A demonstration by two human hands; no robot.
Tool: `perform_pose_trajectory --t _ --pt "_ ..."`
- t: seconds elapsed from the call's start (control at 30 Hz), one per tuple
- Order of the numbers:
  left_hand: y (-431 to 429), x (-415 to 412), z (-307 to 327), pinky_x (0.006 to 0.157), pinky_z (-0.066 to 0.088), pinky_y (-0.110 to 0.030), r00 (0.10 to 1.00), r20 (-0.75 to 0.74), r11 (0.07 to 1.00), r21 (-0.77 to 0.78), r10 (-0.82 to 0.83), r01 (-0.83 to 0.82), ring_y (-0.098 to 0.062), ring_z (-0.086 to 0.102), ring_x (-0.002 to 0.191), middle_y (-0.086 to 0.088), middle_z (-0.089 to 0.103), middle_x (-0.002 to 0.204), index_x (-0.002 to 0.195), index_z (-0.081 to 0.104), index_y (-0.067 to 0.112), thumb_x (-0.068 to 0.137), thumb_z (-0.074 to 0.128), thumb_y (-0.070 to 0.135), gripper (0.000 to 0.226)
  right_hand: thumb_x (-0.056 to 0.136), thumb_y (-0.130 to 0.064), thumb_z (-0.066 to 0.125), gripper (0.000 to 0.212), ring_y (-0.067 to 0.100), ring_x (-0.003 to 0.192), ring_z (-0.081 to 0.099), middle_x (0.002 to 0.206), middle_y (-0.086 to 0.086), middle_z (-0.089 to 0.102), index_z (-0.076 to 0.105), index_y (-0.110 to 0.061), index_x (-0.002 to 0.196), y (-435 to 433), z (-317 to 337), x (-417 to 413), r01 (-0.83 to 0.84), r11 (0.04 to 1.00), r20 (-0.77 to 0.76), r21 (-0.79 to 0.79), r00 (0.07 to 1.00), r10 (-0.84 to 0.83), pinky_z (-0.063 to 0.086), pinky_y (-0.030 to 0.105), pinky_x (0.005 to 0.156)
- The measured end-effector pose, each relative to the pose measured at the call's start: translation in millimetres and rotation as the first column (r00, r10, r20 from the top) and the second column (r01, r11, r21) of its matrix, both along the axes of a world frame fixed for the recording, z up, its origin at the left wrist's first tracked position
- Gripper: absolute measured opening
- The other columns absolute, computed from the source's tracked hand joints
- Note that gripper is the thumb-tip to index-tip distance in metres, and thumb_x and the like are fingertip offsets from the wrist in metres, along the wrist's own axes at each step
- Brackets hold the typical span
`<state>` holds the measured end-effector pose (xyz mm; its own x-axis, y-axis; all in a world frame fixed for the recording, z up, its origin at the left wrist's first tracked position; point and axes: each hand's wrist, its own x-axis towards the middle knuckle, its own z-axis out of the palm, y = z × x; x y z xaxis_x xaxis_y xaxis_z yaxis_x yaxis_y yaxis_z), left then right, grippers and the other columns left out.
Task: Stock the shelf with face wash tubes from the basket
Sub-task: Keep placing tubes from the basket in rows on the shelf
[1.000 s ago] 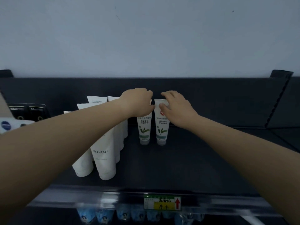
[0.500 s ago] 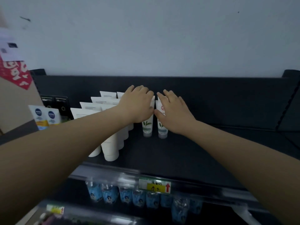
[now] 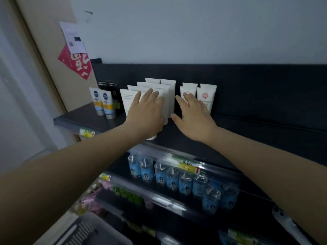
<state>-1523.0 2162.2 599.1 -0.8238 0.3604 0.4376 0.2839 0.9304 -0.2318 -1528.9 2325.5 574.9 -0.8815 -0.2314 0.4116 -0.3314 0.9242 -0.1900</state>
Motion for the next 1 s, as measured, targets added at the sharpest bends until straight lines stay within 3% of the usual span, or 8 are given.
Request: perform_pose_trajectory --t 0.17,0.67,0.83,1.0 --pt "-36.9 27.6 -23.7 0.119 0.011 -0.045 0.996 0.015 0.994 0.060 0.093 -0.094 -0.025 0.011 0.146 -0.009 0.023 0.155 0.145 0.030 0.012 0.094 0.043 0.030 0.056 0.098 -0.045 0.035 0.065 0.023 0.148 0.002 0.160 0.008 0.007 0.012 -0.018 0.152 -38.1 -14.5 14.8 -0.136 0.990 0.031 0.029 0.990 0.135 0.004 0.042 0.121" --pt "-178.8 93.9 -127.4 0.119 0.009 -0.044 0.894 0.198 0.889 0.150 0.401 -0.432 -0.024 0.012 0.146 -0.008 0.022 0.156 0.147 0.027 0.013 0.091 0.048 0.033 0.062 0.098 -0.043 0.039 0.066 0.022 0.148 0.001 0.161 0.007 0.004 0.012 -0.016 0.153 -201.2 -90.0 31.3 -0.474 0.875 0.221 0.104 0.868 0.444 0.013 0.039 0.118" --pt "-230.1 107.8 -171.2 0.117 0.018 -0.039 0.860 0.281 0.851 0.197 0.426 -0.486 -0.025 0.023 0.142 -0.009 0.030 0.151 0.144 0.030 0.012 0.091 0.047 0.032 0.060 0.098 -0.043 0.039 0.065 0.024 0.148 0.001 0.160 0.009 0.007 0.015 -0.015 0.151 -259.5 -134.2 31.3 -0.560 0.816 0.295 0.142 0.811 0.505 0.012 0.038 0.118" --pt "-273.4 121.8 -231.0 0.110 0.029 -0.041 0.800 0.406 0.795 0.236 0.443 -0.559 -0.031 0.038 0.131 -0.011 0.044 0.140 0.139 0.039 0.011 0.085 0.050 0.022 0.056 0.093 -0.038 0.047 0.061 0.029 0.146 0.015 0.155 0.012 0.022 0.030 -0.012 0.146 -307.7 -186.8 35.6 -0.649 0.743 0.351 0.162 0.742 0.572 0.022 0.043 0.117"
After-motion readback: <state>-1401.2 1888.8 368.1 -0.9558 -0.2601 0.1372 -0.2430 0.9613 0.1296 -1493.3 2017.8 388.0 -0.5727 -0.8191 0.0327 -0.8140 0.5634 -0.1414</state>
